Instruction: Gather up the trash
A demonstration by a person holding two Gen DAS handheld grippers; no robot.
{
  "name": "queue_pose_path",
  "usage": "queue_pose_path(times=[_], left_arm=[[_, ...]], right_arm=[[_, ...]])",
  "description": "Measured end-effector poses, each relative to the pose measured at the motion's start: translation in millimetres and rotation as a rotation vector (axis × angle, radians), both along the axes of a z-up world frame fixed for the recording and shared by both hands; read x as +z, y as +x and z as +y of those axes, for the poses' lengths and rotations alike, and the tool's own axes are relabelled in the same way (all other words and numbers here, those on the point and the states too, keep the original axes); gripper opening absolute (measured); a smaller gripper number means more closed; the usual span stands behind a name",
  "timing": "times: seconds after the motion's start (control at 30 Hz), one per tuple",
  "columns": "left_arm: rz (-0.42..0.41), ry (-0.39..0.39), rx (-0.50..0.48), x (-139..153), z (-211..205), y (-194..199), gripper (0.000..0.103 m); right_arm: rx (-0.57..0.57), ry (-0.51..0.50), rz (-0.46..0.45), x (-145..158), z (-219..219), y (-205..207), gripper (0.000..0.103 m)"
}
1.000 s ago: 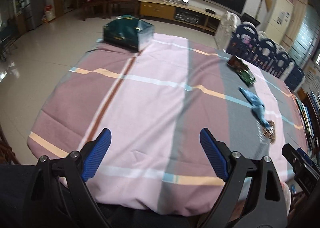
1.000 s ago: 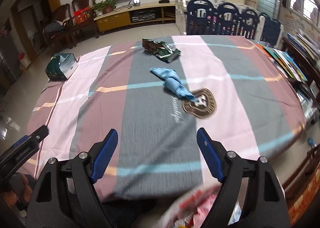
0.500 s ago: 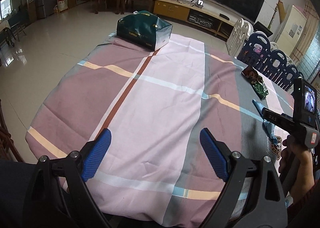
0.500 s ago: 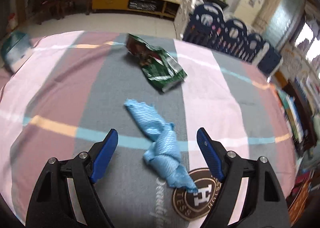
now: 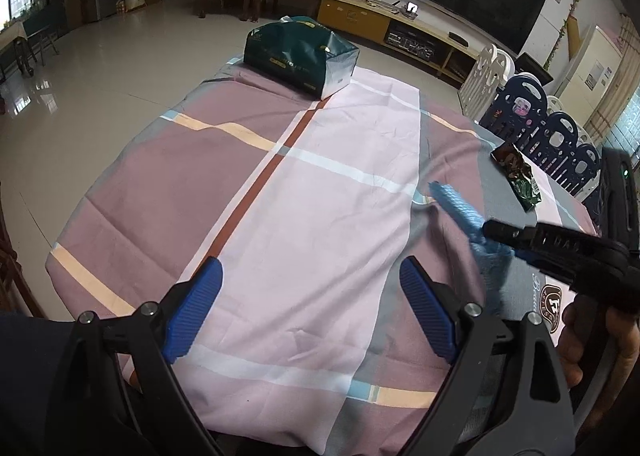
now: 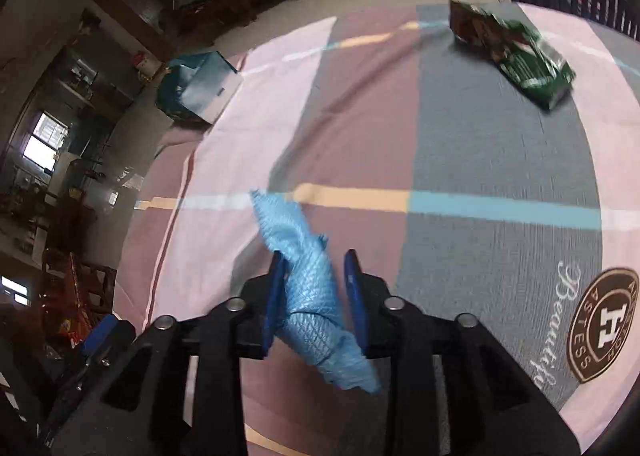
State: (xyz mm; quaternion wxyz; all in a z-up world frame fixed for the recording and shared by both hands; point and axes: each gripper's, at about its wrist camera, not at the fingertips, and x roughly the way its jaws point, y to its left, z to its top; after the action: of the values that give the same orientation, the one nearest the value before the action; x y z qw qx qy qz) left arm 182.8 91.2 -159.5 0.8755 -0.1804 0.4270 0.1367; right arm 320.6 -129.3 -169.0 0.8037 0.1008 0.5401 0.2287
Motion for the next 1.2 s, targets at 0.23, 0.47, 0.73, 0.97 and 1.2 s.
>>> queue_pose_path(times=[0.23,0.47,0.73,0.97,1.2], left_arm=[[0.028,-0.054,-0.004,-9,5,4,0.09],[-0.036,-0.181,-0.007,-14,12,6,0.09],[-0.03,-0.245,-0.037,-20,7,10,0.09],[-0.041,-0.231,0.012,-14,17,5,0.09],[0.018,-0.299,-0.101,-25,3,17,0.09]], right_arm=[[-0.303,-0.538,-0.339,22,-29,102,0.088],[-0.185,-0.709,-0.249,-27,-49,174,0.066],[-0.078,-0.379,-0.156,-30,-37,107,0.023],[0.248,-0.299,-0.136,-17,46,-39,0.022],[-0.071,-0.093,-0.173,24,-32,-111,0.022]])
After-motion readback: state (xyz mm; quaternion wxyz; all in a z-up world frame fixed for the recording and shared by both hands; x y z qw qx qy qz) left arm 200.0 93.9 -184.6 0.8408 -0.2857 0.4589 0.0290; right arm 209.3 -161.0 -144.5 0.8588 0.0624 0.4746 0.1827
